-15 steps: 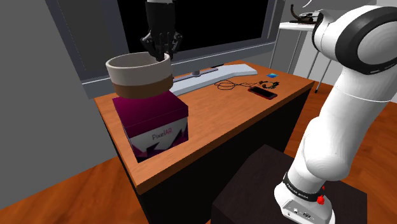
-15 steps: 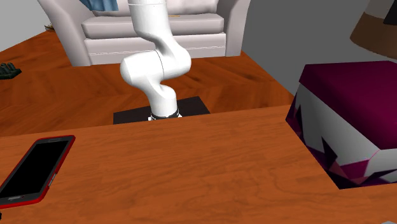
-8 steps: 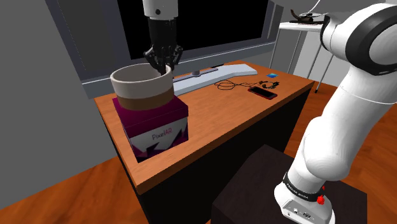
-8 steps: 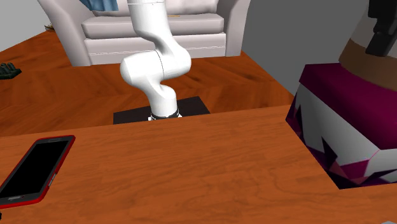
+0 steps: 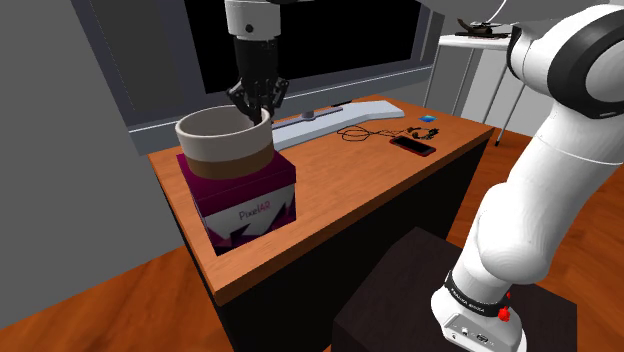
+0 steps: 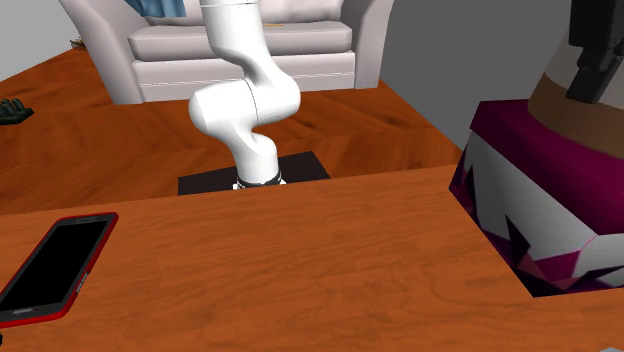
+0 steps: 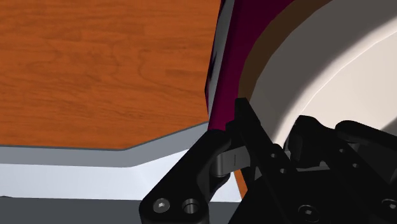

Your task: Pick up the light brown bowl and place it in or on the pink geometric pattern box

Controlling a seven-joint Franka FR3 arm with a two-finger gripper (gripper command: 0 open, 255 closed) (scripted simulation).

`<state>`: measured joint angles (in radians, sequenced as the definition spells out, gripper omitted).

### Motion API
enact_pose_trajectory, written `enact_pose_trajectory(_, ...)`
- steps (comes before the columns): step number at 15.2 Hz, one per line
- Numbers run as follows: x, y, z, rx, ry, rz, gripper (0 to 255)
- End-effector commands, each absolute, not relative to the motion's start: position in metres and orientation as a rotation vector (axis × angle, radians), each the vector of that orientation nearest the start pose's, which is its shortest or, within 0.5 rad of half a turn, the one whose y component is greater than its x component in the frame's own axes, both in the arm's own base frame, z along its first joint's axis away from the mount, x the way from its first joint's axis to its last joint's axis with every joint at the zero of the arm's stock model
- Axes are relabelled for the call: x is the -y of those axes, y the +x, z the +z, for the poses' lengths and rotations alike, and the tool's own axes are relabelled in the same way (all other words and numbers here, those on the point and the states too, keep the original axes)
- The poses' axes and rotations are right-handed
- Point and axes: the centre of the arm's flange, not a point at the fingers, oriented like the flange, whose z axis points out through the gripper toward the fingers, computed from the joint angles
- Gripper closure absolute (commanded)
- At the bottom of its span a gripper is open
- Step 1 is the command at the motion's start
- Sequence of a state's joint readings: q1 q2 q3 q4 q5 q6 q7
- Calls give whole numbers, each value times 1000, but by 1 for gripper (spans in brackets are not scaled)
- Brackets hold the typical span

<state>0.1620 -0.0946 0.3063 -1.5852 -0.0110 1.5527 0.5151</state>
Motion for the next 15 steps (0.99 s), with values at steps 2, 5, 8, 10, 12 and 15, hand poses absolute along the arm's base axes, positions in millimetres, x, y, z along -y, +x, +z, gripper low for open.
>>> enact_pose_trajectory(2, -243, 464, 665, -75, -3146, -111, 0)
enact_pose_trajectory(5, -243, 464, 665, -75, -3146, -111, 0)
enact_pose_trajectory(8, -244, 463, 678, -75, -3146, -111, 0)
enact_pose_trajectory(10, -244, 462, 705, -75, -3146, -111, 0)
enact_pose_trajectory(12, -244, 461, 715, -75, -3146, -111, 0)
enact_pose_trajectory(15, -244, 461, 715, -75, -3146, -111, 0)
